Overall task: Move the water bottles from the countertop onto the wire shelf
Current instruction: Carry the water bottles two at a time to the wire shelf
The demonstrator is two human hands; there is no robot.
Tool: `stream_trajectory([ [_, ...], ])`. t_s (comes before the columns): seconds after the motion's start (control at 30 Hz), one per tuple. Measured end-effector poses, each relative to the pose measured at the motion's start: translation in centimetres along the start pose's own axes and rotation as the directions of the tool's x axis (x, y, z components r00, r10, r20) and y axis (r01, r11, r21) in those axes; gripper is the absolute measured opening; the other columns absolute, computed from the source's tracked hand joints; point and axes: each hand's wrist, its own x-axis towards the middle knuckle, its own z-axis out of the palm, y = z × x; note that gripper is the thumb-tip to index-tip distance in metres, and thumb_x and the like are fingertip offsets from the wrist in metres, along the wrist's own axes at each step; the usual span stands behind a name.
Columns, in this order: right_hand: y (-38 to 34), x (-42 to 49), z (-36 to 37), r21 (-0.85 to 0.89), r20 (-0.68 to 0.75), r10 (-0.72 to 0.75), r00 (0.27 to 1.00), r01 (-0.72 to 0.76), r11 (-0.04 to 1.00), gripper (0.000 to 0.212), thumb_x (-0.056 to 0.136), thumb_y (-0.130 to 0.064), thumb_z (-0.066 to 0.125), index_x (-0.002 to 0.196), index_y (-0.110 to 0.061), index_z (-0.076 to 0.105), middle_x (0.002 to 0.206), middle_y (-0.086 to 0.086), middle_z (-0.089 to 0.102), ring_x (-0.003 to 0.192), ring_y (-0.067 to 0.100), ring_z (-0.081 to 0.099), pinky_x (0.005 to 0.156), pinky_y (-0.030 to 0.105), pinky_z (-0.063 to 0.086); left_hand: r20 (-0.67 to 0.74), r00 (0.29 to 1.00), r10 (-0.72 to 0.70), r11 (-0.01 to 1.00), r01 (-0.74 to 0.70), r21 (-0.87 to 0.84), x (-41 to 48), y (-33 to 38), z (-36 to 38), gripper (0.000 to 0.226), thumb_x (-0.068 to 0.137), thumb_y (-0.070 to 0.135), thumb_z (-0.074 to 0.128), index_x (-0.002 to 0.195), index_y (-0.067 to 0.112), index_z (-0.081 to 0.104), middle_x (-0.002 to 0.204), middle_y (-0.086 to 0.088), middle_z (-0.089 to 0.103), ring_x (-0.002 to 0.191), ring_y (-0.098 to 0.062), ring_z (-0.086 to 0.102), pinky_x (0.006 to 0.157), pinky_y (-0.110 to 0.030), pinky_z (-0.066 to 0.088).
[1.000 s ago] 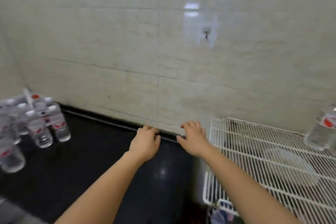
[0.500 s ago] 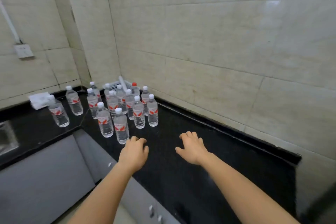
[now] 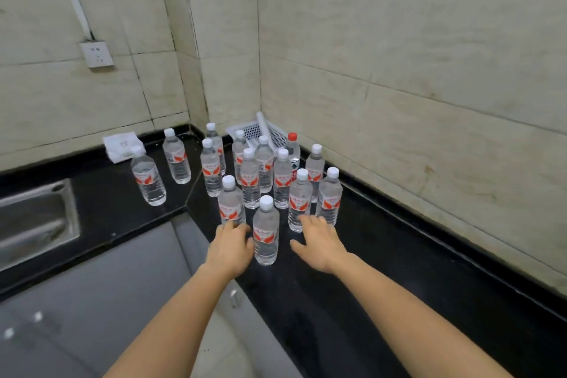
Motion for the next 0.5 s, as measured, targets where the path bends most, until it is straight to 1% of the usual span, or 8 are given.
stream_trajectory([
  [0.07,-1.2,2.4,0.0,0.070,-0.032,-0.019,0.999,0.021,0.997,0.069,0.093,-0.039,0.054,0.150,-0.019,0.022,0.151,0.009,0.035,0.138,0.030,0.033,0.111,0.050,0.032,-0.034,0.999,-0.025,0.999,0.024,-0.031,2.5,-1.3,-0.5,0.039,0.093,0.024,0.045,0.130,0.012,0.049,0.132,-0.016,0.047,0.120,-0.034,0.041,0.100,-0.043,0.040],
  [0.13,-2.3,4.4,0.4,0.070,-0.045,-0.047,0.998,0.050,0.996,0.070,0.093,-0.041,0.053,0.150,-0.018,0.020,0.153,0.009,0.033,0.139,0.030,0.030,0.112,0.049,0.030,-0.064,0.997,-0.048,0.997,0.045,-0.056,4.6,-2.4,-0.8,0.048,0.093,0.023,0.047,0.138,0.010,0.038,0.134,-0.018,0.044,0.121,-0.036,0.040,0.100,-0.044,0.039],
  [0.2,-3.2,6.2,0.8,0.012,-0.056,-0.068,0.996,0.069,0.998,0.068,0.094,-0.044,0.050,0.150,-0.019,0.021,0.150,0.008,0.036,0.138,0.029,0.031,0.110,0.049,0.028,-0.101,0.993,-0.057,0.996,0.050,-0.077,6.7,-3.5,-0.9,0.056,0.093,0.023,0.049,0.143,0.010,0.028,0.138,-0.018,0.040,0.124,-0.036,0.038,0.100,-0.046,0.039],
  [0.27,-4.0,7.8,1.2,-0.095,-0.074,-0.098,0.992,0.091,0.991,0.065,0.095,-0.047,0.045,0.150,-0.022,0.023,0.144,0.006,0.042,0.132,0.029,0.036,0.107,0.049,0.027,-0.137,0.990,-0.044,0.996,0.032,-0.086,8.7,-4.4,-1.1,0.062,0.092,0.023,0.051,0.146,0.012,0.022,0.144,-0.016,0.034,0.127,-0.036,0.034,0.100,-0.047,0.040],
  [0.33,-4.6,9.0,1.8,-0.204,-0.105,-0.126,0.986,0.103,0.974,0.058,0.097,-0.048,0.040,0.149,-0.024,0.028,0.137,0.005,0.048,0.126,0.028,0.040,0.102,0.047,0.027,-0.152,0.988,-0.006,0.998,-0.003,-0.056,10.8,-5.2,-1.4,0.068,0.092,0.023,0.052,0.148,0.012,0.016,0.151,-0.016,0.025,0.134,-0.036,0.028,0.103,-0.048,0.039],
  [0.37,-4.8,9.4,2.1,-0.237,-0.122,-0.130,0.984,0.098,0.967,0.054,0.098,-0.046,0.038,0.147,-0.024,0.032,0.134,0.005,0.050,0.124,0.027,0.040,0.101,0.046,0.028,-0.140,0.990,0.016,0.999,-0.021,-0.036,11.9,-5.5,-1.5,0.070,0.092,0.025,0.052,0.150,0.013,0.013,0.153,-0.015,0.021,0.137,-0.036,0.024,0.105,-0.048,0.038],
  [0.43,-5.0,9.8,2.6,-0.264,-0.146,-0.122,0.982,0.081,0.961,0.048,0.100,-0.041,0.035,0.145,-0.023,0.036,0.130,0.005,0.053,0.121,0.026,0.042,0.098,0.044,0.028,-0.073,0.996,0.049,0.999,-0.049,-0.005,13.7,-6.4,-1.8,0.070,0.094,0.030,0.050,0.151,0.018,0.011,0.158,-0.011,0.015,0.141,-0.034,0.019,0.107,-0.049,0.036],
  [0.5,-5.1,9.6,3.1,-0.256,-0.169,-0.110,0.980,0.064,0.965,0.045,0.102,-0.038,0.033,0.144,-0.022,0.037,0.127,0.005,0.055,0.118,0.026,0.043,0.096,0.043,0.030,-0.002,0.995,0.095,0.995,-0.095,0.039,15.0,-7.2,-1.9,0.066,0.096,0.032,0.047,0.151,0.023,0.012,0.159,-0.006,0.015,0.142,-0.032,0.018,0.106,-0.050,0.037],
])
